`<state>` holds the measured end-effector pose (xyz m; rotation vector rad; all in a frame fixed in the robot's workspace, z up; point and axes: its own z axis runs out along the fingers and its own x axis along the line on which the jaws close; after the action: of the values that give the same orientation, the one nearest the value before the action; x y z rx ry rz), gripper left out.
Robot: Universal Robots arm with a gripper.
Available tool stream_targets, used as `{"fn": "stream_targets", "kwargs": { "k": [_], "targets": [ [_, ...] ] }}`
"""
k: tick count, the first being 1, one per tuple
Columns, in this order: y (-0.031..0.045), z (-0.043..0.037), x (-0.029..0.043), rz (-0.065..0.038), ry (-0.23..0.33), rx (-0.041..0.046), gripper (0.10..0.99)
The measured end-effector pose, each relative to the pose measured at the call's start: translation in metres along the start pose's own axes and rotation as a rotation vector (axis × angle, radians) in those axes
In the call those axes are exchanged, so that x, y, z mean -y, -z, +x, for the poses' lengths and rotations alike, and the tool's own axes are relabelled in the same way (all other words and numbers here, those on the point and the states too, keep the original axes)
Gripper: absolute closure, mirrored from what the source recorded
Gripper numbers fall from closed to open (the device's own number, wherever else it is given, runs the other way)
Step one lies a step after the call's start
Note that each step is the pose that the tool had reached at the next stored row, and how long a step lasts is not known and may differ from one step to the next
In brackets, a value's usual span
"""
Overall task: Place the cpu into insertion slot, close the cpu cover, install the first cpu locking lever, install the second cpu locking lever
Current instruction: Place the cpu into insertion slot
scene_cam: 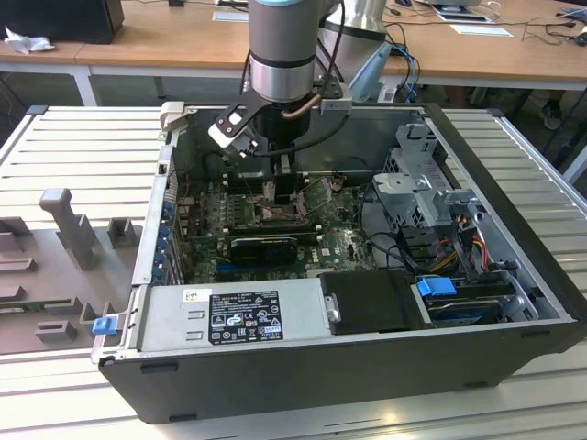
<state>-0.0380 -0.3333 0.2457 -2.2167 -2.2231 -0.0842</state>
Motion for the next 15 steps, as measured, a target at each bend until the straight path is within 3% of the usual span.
{"fn": "stream_targets", "kwargs": {
  "k": [4, 15],
  "targets": [
    [-0.0124, 0.0019, 0.0021, 0.000, 0.001, 0.0001, 0.557],
    [-0.0318, 0.0045, 0.0027, 0.000, -0.003, 0.0000, 0.557]
  ]
}}
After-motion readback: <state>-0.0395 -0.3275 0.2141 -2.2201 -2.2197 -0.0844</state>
